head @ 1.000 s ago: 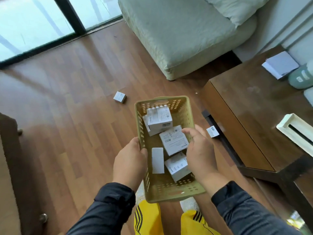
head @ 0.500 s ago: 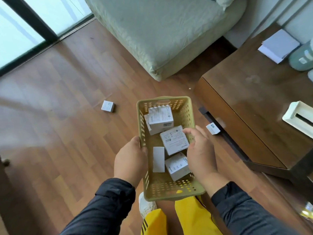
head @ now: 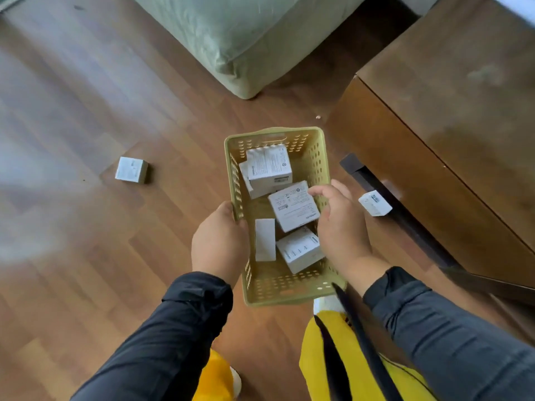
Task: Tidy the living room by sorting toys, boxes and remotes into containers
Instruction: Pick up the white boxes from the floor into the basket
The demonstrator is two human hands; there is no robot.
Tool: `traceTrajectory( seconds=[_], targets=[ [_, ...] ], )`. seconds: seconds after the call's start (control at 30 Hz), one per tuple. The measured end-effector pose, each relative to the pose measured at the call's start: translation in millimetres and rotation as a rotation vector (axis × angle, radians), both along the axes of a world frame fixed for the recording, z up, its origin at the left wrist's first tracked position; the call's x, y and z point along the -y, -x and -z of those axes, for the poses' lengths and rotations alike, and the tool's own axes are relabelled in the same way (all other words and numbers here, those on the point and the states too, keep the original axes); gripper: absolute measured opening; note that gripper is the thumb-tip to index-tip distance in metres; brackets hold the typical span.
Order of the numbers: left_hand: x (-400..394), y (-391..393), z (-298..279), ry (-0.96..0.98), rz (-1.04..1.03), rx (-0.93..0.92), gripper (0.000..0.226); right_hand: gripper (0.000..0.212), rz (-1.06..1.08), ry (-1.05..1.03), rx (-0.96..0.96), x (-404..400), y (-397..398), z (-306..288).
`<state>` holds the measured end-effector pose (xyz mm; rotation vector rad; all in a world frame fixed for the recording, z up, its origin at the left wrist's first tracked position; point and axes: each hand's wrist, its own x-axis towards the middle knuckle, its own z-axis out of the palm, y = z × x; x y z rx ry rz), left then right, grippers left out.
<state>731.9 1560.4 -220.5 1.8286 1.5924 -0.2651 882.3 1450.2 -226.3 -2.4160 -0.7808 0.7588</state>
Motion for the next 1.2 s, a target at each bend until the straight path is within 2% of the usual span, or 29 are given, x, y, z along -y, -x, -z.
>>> traceTrajectory(
  seconds=[0.23,0.5,0.67,0.9,1.0,1.2],
  targets=[
    [-7.0,-18.4,122.2,0.011,0.103,0.015,0.014,0.053,-0.054,0.069,0.040,13.2,-16.3,119.8],
    [-15.4,-44.8,226.3,0.007,0.301,-0.021,0.017,0.040,-0.084,0.031,-0.003,21.0,-37.9,212.1],
    [-33.8,-69.1,279.2,0.004,0.389,-0.031,0.010,0.044,-0.067,-0.035,0.072,7.4,-59.9,258.9],
    [-30.1,-64.1,283.7,0.053,0.487,-0.230,0.014,0.041,-0.083,0.014,-0.004,25.3,-48.5,268.6],
    [-24.6,-63.5,294.2,0.109,0.480,-0.236,0.019,0.037,-0.088,0.016,0.003,32.7,-50.6,275.9],
    [-29.1,-66.7,288.7,0.229,0.469,-0.277,0.011,0.033,-0.117,-0.008,0.004,38.5,-52.0,284.7]
  ],
)
